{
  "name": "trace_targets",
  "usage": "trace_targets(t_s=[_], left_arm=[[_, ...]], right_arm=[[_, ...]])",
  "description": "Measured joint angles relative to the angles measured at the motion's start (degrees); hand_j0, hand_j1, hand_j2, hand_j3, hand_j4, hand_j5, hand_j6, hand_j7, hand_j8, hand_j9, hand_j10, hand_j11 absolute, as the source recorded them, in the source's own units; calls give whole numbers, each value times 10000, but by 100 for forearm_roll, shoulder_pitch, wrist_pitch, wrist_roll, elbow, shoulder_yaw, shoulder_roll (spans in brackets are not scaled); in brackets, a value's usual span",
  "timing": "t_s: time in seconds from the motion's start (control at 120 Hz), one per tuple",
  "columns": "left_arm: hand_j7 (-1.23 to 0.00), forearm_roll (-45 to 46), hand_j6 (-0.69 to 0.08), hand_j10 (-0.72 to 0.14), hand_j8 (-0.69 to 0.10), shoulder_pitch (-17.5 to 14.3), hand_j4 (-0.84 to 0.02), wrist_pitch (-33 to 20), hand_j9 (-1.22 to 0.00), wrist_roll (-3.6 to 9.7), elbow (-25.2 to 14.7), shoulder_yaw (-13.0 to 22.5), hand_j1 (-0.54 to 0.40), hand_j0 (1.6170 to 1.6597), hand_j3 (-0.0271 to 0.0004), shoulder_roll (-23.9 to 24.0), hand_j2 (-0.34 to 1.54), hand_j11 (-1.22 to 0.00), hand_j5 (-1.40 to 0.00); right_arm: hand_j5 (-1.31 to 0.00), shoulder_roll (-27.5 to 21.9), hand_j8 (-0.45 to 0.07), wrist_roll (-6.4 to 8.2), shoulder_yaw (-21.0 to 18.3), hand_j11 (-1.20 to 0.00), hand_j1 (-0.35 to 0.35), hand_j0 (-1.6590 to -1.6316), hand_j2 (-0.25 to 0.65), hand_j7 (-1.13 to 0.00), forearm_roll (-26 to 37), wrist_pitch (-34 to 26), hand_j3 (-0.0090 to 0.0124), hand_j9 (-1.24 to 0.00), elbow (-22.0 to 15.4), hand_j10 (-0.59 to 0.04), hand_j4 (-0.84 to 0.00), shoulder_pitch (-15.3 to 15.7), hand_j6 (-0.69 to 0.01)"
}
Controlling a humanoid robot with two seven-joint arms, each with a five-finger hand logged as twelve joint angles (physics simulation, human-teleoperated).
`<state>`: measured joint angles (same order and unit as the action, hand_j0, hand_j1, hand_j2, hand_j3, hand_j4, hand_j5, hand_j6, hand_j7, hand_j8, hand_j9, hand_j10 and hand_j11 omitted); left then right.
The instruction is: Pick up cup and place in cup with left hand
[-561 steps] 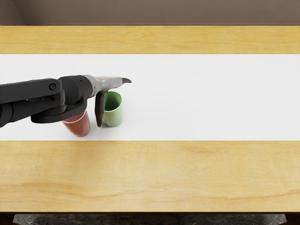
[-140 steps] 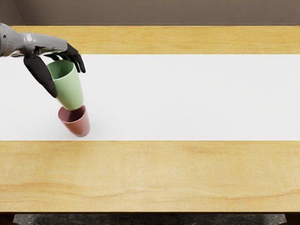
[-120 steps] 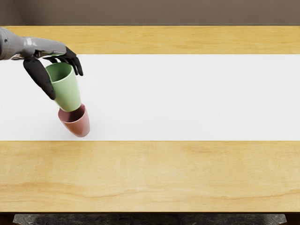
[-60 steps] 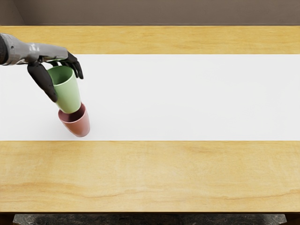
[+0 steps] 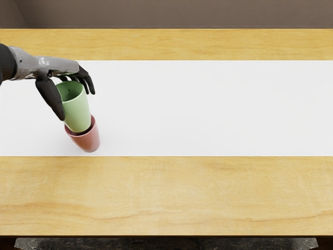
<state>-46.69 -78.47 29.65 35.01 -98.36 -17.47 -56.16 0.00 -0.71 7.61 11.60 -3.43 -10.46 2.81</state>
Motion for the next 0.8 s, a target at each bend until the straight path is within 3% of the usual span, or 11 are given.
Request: trace_targets(t_s=[0.583, 0.658, 0.8], left_arm=[[-4964, -325, -4047, -4219, -2980, 54, -3867, -24, -5036, 0, 48, -4, -1195, 16577, 0, 141, 1554, -5013, -4878], [-4774, -369, -3810, -4083, -3043, 77, -3698, -18, -4834, 0, 52, -2, -896, 16577, 0, 136, 1296, -4808, -4712], [-2982, -399, -2387, -2516, -2004, 77, -2327, -25, -3011, -1, 60, -11, 761, 16579, 0, 139, 751, -2997, -2953]], right_arm=[[-310, 0, -240, 0, -4, -310, -3205, -16581, -48, -310, 0, 0, 0, -310, 9, -240, -240, 0, -241], [-311, 0, -240, 0, -3, -310, -3204, -16581, -48, -310, 0, 0, 0, -310, 9, -240, -241, 0, -241], [-310, 0, -240, 0, -5, -310, -3205, -16581, -48, -309, 0, 0, 0, -310, 9, -239, -240, 0, -241]])
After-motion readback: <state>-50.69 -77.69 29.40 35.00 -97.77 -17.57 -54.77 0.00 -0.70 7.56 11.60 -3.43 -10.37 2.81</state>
